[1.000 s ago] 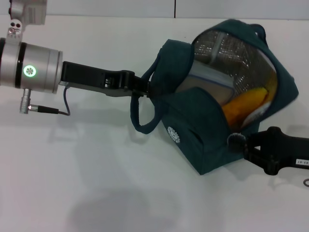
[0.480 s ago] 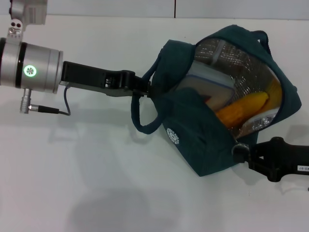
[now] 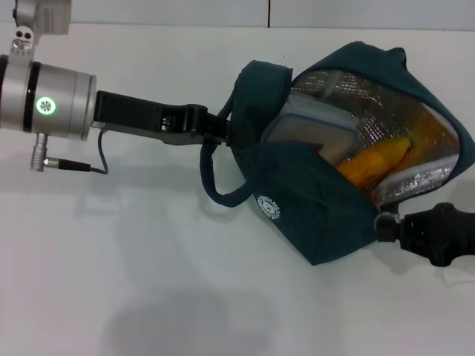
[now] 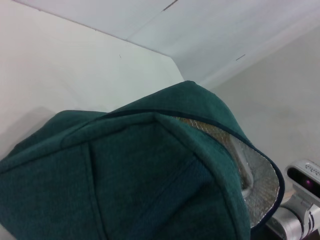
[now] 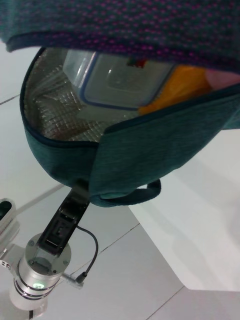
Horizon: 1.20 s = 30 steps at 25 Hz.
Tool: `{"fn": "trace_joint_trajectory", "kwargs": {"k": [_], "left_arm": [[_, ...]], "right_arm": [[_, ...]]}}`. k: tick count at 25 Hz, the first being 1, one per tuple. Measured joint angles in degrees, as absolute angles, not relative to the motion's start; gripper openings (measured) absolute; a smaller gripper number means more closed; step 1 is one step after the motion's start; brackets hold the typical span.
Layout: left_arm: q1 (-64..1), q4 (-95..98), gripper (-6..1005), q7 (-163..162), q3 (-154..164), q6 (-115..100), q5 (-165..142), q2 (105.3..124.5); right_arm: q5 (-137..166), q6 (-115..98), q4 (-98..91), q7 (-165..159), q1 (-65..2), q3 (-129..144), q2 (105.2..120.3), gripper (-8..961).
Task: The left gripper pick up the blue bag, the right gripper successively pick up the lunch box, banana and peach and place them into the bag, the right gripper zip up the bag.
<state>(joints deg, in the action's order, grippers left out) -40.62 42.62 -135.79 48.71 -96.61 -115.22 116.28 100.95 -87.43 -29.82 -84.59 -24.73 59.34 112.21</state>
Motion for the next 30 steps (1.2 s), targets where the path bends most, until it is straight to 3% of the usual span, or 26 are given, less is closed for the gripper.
{"fn": "trace_joint_trajectory", "kwargs": {"k": [19, 30], "left_arm": [[-40.54, 42.64, 43, -135.56, 48.78, -96.69, -115.17, 116.52], [-40.69, 42.64, 43, -134.94, 48.78, -96.68, -115.17, 116.43]], "right_arm": [[109.37, -91.27, -31.75, -91.81, -29.13, 60.4, 114.33, 18], [112.1, -89.19, -31.48, -96.26, -29.97, 60.82, 114.2, 20]]}}
